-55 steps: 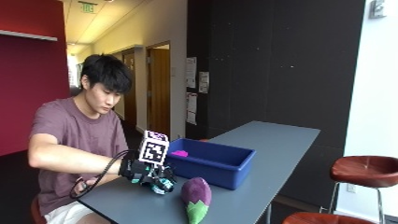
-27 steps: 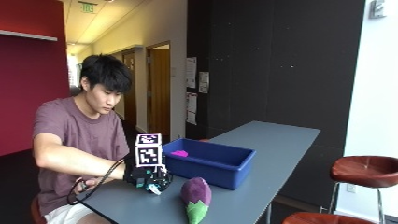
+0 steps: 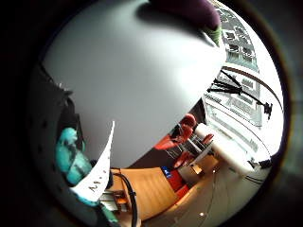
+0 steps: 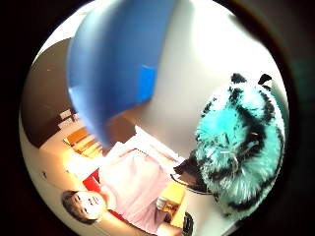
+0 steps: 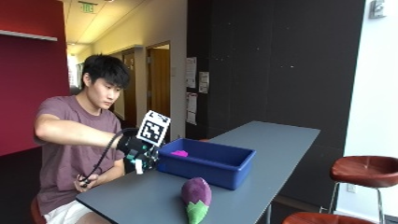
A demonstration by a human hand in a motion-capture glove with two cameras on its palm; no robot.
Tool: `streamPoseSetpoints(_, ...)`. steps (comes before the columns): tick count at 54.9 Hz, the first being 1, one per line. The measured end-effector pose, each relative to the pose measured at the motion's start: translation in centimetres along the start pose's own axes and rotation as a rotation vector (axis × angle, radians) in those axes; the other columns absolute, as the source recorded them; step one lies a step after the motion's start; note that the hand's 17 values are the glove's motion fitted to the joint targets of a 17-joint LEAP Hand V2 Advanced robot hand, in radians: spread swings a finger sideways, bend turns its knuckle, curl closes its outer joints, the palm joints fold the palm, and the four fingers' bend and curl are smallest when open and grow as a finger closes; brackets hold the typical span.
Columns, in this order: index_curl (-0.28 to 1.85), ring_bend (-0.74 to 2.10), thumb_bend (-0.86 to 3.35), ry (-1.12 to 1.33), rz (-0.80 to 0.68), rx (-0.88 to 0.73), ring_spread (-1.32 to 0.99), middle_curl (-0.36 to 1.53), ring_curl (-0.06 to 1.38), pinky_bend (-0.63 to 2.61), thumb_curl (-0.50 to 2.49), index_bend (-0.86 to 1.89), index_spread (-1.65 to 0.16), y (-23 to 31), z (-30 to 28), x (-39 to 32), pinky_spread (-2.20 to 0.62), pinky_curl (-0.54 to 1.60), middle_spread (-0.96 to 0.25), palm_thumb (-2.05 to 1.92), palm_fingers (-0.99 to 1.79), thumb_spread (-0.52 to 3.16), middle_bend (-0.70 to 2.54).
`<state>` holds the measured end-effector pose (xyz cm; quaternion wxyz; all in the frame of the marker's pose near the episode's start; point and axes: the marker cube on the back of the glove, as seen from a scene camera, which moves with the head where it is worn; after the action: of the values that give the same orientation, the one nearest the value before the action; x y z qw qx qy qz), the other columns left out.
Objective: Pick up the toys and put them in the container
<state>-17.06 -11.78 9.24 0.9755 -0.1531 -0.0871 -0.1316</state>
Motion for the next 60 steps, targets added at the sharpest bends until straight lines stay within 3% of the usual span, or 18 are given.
streamPoseSetpoints(16,0.87,1.25,-0.01,-0.034,0.018,0.355,-0.46,0.86,0.8,0.94,0.82,1.06,-0.22,1.0,-13.7,-3.7,-0.38,0.69,-0.2,0.55,0.98,0.56,1.31)
streamPoseSetpoints(27,0.92,1.28,-0.01,0.163,-0.135,0.49,-0.44,0.87,0.82,0.95,0.88,1.07,-0.2,-2.9,-17.3,-9.1,-0.38,0.74,-0.18,0.54,0.96,0.55,1.34)
streamPoseSetpoints(36,0.95,1.3,-0.01,0.146,-0.126,0.54,-0.43,0.88,0.82,0.96,0.91,1.07,-0.19,-6.6,-18.1,-15.2,-0.39,0.78,-0.17,0.54,0.94,0.55,1.36)
streamPoseSetpoints(43,0.97,1.31,-0.01,0.077,-0.197,0.54,-0.42,0.87,0.82,0.95,0.93,1.07,-0.19,-7.8,-17.8,-18.3,-0.39,0.8,-0.16,0.53,0.91,0.55,1.36)
streamPoseSetpoints(48,0.99,1.31,-0.02,0.173,-0.039,0.483,-0.42,0.86,0.82,0.94,0.94,1.06,-0.19,-9.3,-17.0,-17.0,-0.39,0.81,-0.16,0.52,0.87,0.56,1.35)
streamPoseSetpoints(50,0.99,1.31,-0.02,0.144,-0.051,0.424,-0.41,0.86,0.81,0.94,0.94,1.04,-0.19,-9.5,-16.6,-17.2,-0.39,0.81,-0.16,0.51,0.81,0.57,1.33)
streamPoseSetpoints(53,1.01,1.29,-0.03,0.051,-0.183,0.35,-0.4,0.85,0.81,0.93,0.93,0.98,-0.19,-9.1,-16.1,-17.7,-0.37,0.82,-0.17,0.47,0.63,0.62,1.28)
streamPoseSetpoints(54,0.99,1.25,-0.04,0.052,-0.216,0.338,-0.4,0.83,0.79,0.92,0.92,0.9,-0.19,-9.0,-15.9,-17.6,-0.36,0.8,-0.17,0.45,0.44,0.66,1.22)
streamPoseSetpoints(55,1.01,1.29,-0.04,0.064,-0.236,0.331,-0.39,0.84,0.81,0.93,0.92,0.92,-0.19,-9.0,-15.7,-17.4,-0.36,0.82,-0.18,0.44,0.5,0.67,1.25)
streamPoseSetpoints(59,0.93,1.16,-0.08,0.117,-0.19,0.301,-0.37,0.78,0.76,0.98,0.82,0.66,-0.19,-9.5,-14.9,-17.4,-0.31,0.78,-0.2,0.27,0.11,0.9,1.09)
streamPoseSetpoints(60,0.95,1.18,-0.05,0.119,-0.167,0.288,-0.38,0.79,0.77,0.97,0.82,0.7,-0.19,-9.7,-14.8,-17.5,-0.31,0.78,-0.2,0.29,0.2,0.92,1.12)
